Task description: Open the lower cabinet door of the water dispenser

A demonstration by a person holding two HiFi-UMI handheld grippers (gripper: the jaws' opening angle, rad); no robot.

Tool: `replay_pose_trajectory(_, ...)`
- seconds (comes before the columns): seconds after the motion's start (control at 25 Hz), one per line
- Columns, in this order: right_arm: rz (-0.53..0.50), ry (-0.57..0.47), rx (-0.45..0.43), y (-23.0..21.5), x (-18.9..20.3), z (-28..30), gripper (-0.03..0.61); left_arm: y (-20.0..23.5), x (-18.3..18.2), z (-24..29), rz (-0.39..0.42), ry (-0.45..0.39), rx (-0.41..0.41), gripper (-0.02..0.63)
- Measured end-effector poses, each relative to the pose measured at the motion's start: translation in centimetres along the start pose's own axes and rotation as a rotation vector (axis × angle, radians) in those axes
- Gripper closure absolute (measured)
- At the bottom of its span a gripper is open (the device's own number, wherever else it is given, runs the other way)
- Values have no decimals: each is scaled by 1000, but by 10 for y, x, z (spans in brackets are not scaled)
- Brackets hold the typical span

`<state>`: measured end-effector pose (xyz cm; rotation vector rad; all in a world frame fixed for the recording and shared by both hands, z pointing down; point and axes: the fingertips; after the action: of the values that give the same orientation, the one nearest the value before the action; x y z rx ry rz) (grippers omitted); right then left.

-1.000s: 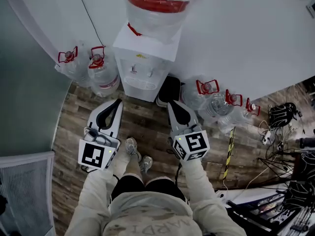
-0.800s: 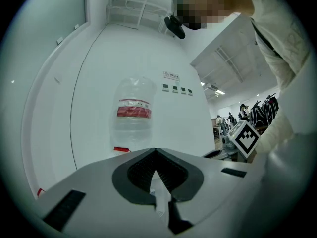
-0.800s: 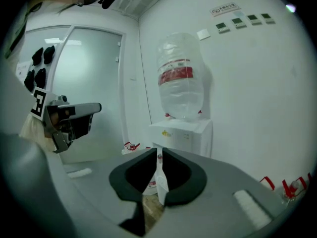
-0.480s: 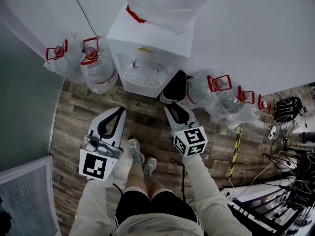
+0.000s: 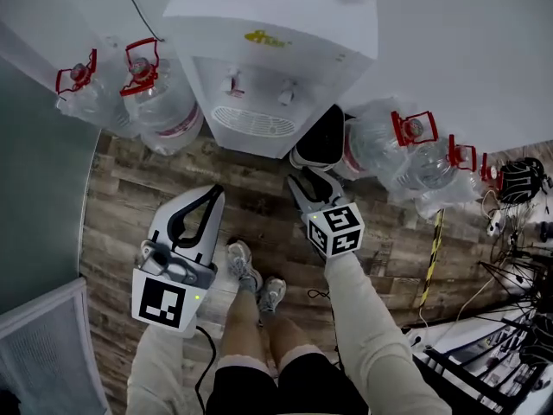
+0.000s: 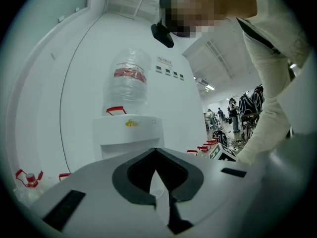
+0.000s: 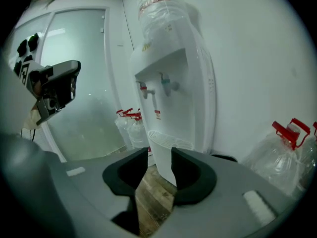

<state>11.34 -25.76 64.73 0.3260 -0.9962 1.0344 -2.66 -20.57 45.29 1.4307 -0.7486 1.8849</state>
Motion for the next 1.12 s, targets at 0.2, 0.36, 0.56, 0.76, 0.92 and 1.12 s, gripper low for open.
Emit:
replay_pose_trajectory(0.2, 38, -5, 43, -26, 42, 35, 408, -5, 51, 8, -8, -5, 4, 614)
replay_pose_trajectory(0.36, 54, 1, 75, -48, 68, 61, 361, -8, 85, 15, 1, -3, 11, 614)
replay_pose_trajectory(0.56, 53, 31, 103, -72, 95, 93, 309, -7, 116, 26, -4, -9, 15, 614)
replay_pose_trajectory(0.76, 48, 57, 128, -95, 112, 127, 282, -2, 142, 38, 1, -3, 16, 614)
replay_pose_trajectory(0.92, 52, 62, 155, -116, 116, 150, 267, 3, 156, 48, 15, -2, 15, 614)
replay_pose_trajectory(1.12, 45, 76, 160, -133, 114, 180, 249, 13, 164, 56, 35, -3, 6, 614)
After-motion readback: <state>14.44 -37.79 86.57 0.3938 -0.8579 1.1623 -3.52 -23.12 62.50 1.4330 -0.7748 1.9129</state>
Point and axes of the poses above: the fingertips, and each gripper's own axes: z forward along the fingers, y to its left, x out of its underside, and after that the axes turned 6 degrees about y, right-handed
